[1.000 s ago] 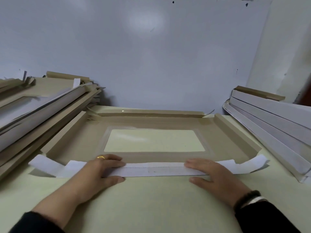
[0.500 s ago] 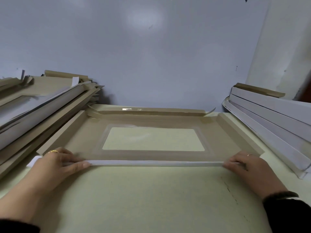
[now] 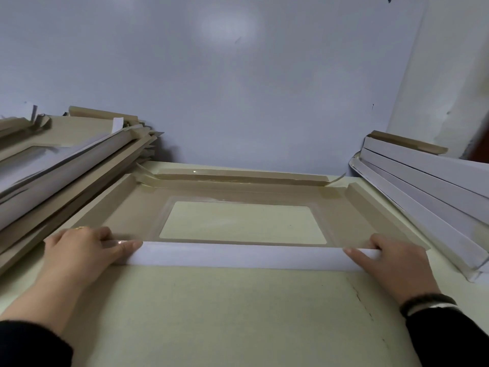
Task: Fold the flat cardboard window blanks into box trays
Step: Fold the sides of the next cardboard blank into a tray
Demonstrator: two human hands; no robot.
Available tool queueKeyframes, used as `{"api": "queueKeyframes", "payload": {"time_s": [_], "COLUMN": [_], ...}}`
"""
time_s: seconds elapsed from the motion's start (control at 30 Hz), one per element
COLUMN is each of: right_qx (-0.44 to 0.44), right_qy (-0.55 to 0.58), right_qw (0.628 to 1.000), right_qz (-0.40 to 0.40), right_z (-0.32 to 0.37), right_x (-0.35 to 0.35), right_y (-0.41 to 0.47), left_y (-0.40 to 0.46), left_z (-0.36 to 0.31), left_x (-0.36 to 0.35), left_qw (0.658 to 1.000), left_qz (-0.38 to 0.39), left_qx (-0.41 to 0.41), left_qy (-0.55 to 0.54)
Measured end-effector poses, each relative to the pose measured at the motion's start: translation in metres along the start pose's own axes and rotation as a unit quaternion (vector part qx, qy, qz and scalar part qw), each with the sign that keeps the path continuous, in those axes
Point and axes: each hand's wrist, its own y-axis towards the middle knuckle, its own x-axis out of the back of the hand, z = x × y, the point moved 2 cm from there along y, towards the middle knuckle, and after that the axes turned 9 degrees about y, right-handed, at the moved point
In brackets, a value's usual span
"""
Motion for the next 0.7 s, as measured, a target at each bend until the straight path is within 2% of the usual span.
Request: {"api": "queueKeyframes", "payload": {"time_s": [0.1, 0.2, 0.27, 0.37, 0.43, 0.5, 0.6, 0.7], "right_qx": [-0.005, -0.056, -0.079, -0.068, -0.019, 0.069, 0.192, 0.246], "right_qy": [-0.057, -0.172, -0.165, -0.143, -0.167, -0.177, -0.091, 0.000], "right_qw": [0.998, 0.981, 0.977, 0.977, 0.975, 0.971, 0.959, 0.939], "right_qz": [-0.005, 0.074, 0.112, 0.146, 0.148, 0.145, 0.186, 0.240], "right_z": [-0.001, -0.006, -0.009, -0.003, 0.010, 0.034, 0.085, 0.125], "right_x": [-0.005, -0.013, -0.016, -0.018, -0.019, -0.023, -0.040, -0.058], "right_y": [0.003, 0.003, 0.003, 0.001, -0.002, -0.006, -0.020, -0.033], "left_y": [0.002, 0.000, -0.001, -0.004, -0.007, -0.014, -0.039, -0.062], "left_z": [0.002, 0.002, 0.002, -0.003, -0.015, -0.040, -0.094, -0.133], "left_x": [-0.006, -0.010, -0.012, -0.011, -0.011, -0.015, -0.026, -0.036], "left_qw": [0.997, 0.993, 0.993, 0.993, 0.993, 0.991, 0.979, 0.963], "left_qz": [0.016, 0.046, 0.057, 0.078, 0.082, 0.075, 0.073, 0.092], "left_qx": [-0.011, -0.005, 0.008, 0.011, -0.004, -0.067, -0.184, -0.251], "left_qy": [0.072, 0.105, 0.103, 0.093, 0.084, 0.088, 0.058, 0.036]}}
